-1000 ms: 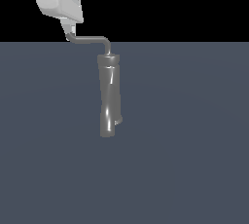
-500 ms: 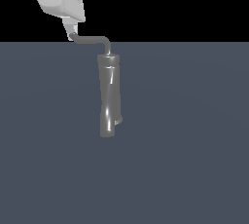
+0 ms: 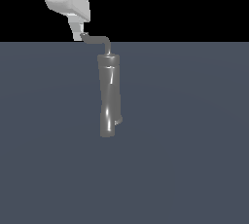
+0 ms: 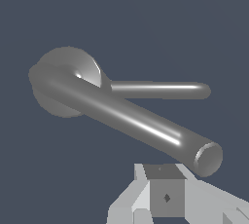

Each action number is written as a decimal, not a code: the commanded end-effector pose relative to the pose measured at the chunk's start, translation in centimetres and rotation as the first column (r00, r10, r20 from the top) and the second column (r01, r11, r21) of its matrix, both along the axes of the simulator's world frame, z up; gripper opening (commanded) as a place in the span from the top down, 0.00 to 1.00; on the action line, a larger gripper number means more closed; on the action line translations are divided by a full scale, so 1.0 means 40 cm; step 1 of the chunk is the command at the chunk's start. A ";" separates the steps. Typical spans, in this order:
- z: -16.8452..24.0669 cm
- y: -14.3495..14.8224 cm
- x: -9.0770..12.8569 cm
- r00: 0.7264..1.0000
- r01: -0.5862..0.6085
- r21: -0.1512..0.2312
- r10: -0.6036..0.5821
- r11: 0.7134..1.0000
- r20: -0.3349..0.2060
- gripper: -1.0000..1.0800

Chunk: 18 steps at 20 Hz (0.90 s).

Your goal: Turn on the faucet by rotating a designated handle.

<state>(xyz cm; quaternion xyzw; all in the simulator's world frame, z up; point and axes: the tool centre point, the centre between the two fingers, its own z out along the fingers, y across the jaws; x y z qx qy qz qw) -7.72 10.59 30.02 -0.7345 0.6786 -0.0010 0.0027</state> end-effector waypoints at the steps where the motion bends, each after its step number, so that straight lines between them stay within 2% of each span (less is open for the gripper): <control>1: 0.000 -0.034 -0.020 1.000 0.012 -0.002 -0.012 1.000 -0.004 1.00; 4: 0.000 -0.047 -0.034 1.000 0.011 -0.002 -0.011 1.000 -0.005 1.00; 5: 0.000 -0.026 -0.026 1.000 0.001 -0.002 -0.001 1.000 -0.002 1.00; 18: 0.000 -0.233 -0.032 1.000 0.011 -0.002 -0.011 1.000 -0.005 1.00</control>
